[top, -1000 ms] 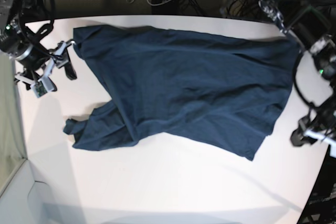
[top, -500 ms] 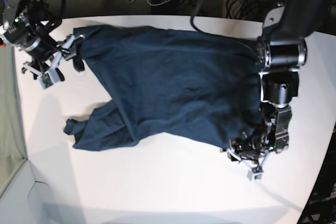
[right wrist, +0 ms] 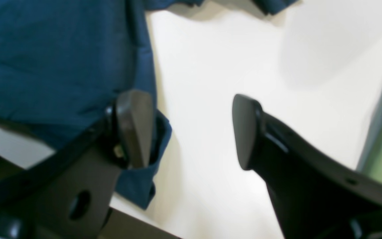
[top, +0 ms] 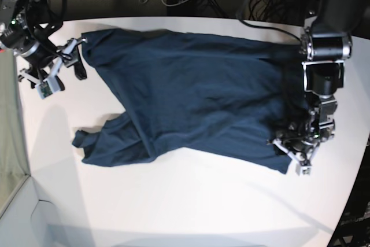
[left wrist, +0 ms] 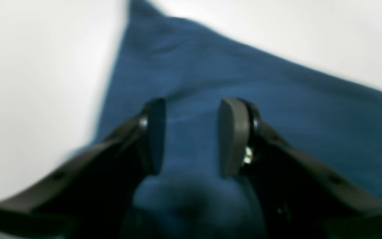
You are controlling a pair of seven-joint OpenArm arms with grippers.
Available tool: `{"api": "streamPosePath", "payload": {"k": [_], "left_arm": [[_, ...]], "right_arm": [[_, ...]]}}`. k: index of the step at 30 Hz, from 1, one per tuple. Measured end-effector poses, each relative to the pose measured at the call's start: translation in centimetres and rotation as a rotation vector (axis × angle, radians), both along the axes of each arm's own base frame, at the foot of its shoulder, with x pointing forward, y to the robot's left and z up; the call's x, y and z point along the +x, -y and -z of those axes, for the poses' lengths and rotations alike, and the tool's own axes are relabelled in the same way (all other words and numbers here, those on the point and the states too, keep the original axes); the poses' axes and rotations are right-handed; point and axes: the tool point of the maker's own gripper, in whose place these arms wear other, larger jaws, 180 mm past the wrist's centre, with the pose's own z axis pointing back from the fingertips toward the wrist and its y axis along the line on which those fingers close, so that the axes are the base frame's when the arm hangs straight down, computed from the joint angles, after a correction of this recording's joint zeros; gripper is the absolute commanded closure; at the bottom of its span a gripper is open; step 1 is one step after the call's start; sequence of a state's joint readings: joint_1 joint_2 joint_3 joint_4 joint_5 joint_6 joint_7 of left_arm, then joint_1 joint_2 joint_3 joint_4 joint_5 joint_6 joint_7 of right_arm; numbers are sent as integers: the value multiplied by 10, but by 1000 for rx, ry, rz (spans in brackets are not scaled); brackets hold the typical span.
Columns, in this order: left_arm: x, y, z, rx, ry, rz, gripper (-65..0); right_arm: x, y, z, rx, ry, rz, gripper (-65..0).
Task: Layout the t-shirt on the table in an organized manner, then fold the t-shirt properly
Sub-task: 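Release the shirt with both grippers and lift them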
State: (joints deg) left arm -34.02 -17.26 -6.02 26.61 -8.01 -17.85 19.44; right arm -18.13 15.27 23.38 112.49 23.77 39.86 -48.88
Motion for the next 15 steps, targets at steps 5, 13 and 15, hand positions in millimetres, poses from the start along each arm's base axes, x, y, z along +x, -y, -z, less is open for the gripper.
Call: {"api": "streamPosePath", "payload": {"k": [5, 13, 15], "left_arm": [[-21, -43, 5, 55, 44, -55, -266], [-56, -105, 4, -28, 61, -254, -266], [-63, -118, 3, -27, 14, -285, -266]], "right_arm": [[-1, 8, -1, -26, -4, 5, -385], [1, 13, -4, -45, 1, -2, -385], [1, 10, -3, -38, 0, -2, -385]]}}
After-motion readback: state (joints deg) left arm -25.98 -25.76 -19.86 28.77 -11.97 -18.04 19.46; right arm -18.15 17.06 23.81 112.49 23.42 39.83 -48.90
